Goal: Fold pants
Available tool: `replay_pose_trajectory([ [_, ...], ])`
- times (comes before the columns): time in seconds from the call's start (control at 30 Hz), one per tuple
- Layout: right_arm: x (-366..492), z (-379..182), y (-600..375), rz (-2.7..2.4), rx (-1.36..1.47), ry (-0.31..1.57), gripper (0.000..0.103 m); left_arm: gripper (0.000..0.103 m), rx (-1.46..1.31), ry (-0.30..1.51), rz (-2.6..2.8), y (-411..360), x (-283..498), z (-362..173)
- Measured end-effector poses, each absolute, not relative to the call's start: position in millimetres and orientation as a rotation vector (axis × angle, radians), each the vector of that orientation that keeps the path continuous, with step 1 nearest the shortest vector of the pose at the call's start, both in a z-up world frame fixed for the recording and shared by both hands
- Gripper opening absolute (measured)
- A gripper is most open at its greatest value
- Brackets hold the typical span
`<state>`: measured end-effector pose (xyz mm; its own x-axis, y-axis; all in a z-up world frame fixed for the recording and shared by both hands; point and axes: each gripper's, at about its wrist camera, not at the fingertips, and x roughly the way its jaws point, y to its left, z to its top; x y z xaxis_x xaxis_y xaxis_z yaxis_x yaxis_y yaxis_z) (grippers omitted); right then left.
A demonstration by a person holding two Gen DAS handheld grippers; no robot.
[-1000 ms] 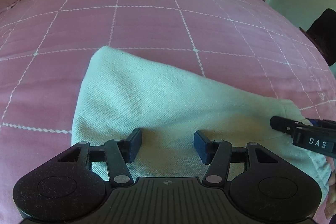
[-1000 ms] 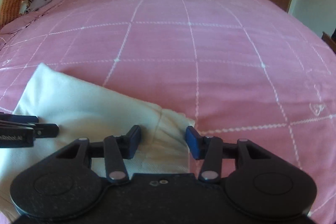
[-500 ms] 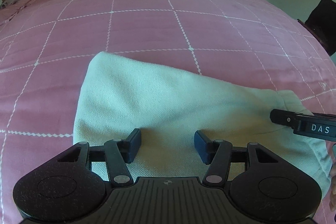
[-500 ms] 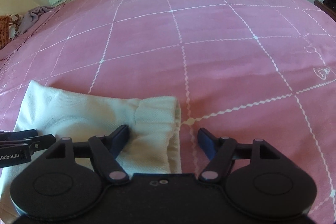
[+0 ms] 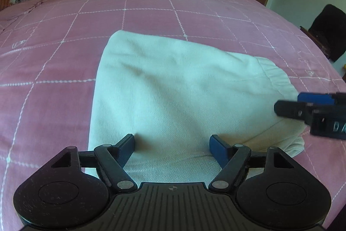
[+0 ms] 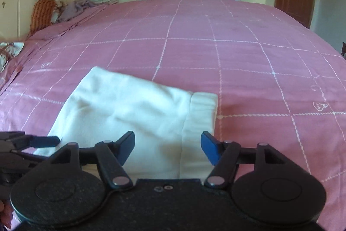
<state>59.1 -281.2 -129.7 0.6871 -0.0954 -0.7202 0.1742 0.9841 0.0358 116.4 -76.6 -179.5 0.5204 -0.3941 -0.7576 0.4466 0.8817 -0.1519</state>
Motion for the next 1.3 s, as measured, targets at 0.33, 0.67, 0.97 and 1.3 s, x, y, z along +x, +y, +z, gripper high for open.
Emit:
replay_pose_trajectory([
  [0.33, 40.0, -172.6, -284.1, -0.200, 0.109, 0.881, 0.080, 0.075, 0.083, 0.848, -0.494, -77.3, 102.8, -193.1],
  [0.67, 30.3, -157.5, -307.9, -0.212, 0.316, 0.891, 0.081, 0.087, 0.040, 0.904, -0.485, -67.9, 116.8, -171.0],
  [0.97, 29.4, -149.3, -316.7, -0.229, 0.325, 0.886, 0.087, 0.102, 0.061, 0.925, -0.459, -61.2, 129.0, -166.7],
  [1.3, 36.6, -159.5, -333.0, -0.210, 0.394, 0.926, 0.088, 0.103, -0.111, 1.038, -0.531, -38.9, 158.8, -192.1],
])
